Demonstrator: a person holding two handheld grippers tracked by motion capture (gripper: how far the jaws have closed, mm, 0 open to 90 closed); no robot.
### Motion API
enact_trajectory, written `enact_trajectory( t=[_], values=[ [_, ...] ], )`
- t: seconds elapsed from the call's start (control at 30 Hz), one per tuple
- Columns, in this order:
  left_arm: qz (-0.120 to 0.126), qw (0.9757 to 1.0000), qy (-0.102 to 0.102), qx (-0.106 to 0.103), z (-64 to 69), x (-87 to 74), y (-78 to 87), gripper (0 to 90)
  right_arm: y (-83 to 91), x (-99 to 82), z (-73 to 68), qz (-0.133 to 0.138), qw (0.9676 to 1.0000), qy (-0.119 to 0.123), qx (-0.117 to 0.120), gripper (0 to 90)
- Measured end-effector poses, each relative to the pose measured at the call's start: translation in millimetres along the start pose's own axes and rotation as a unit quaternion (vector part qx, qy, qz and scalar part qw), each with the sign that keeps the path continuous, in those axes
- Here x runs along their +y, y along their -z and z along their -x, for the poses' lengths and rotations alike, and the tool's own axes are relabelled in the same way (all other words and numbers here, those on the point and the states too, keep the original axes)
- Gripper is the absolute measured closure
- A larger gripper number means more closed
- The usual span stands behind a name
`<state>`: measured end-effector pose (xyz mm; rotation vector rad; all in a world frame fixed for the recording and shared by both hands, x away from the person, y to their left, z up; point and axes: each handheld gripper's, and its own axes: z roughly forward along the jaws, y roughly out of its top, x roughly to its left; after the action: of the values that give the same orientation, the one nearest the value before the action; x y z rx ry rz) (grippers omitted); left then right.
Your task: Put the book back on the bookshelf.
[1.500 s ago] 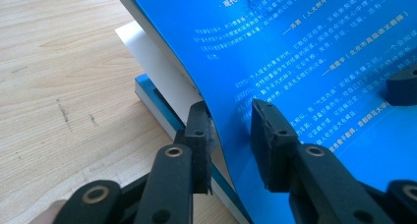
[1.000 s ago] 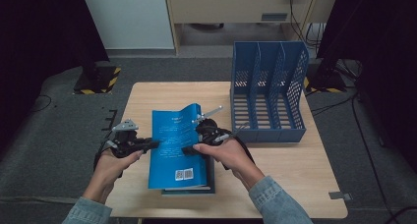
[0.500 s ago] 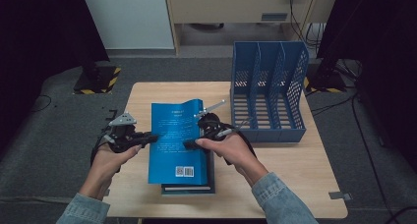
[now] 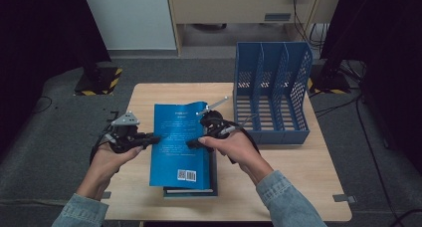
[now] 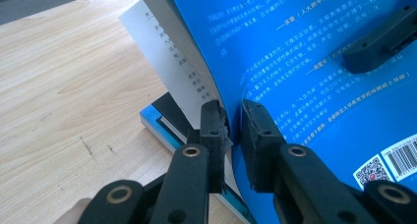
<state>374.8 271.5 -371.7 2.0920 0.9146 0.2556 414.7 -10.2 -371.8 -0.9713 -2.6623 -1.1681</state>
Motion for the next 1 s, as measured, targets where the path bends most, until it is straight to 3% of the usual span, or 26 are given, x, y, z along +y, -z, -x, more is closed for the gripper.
enact_trajectory(
  t=[0.13, 0.3, 0.57, 1.0],
  values=[
    [-0.011, 0.9999, -0.007, 0.002, -1.0, 5.5, 2.2, 80.1, 1.4, 4.4, -1.7, -0.004, 1.0000, 0.005, -0.005, 43.4],
    [-0.007, 0.9999, -0.011, -0.003, -4.0, 11.7, 6.2, 80.9, 5.5, 10.5, -1.0, 0.002, 0.9999, 0.009, -0.011, 45.5],
    [-0.010, 0.9994, -0.029, 0.016, -3.5, 24.2, 8.4, 81.3, 9.5, 18.1, 0.9, 0.006, 0.9996, 0.017, -0.019, 46.9],
    [-0.013, 0.9990, -0.037, 0.020, -12.5, 38.8, 5.6, 81.6, 11.5, 28.3, 11.0, 0.018, 0.9989, 0.029, -0.032, 48.2]
  ],
)
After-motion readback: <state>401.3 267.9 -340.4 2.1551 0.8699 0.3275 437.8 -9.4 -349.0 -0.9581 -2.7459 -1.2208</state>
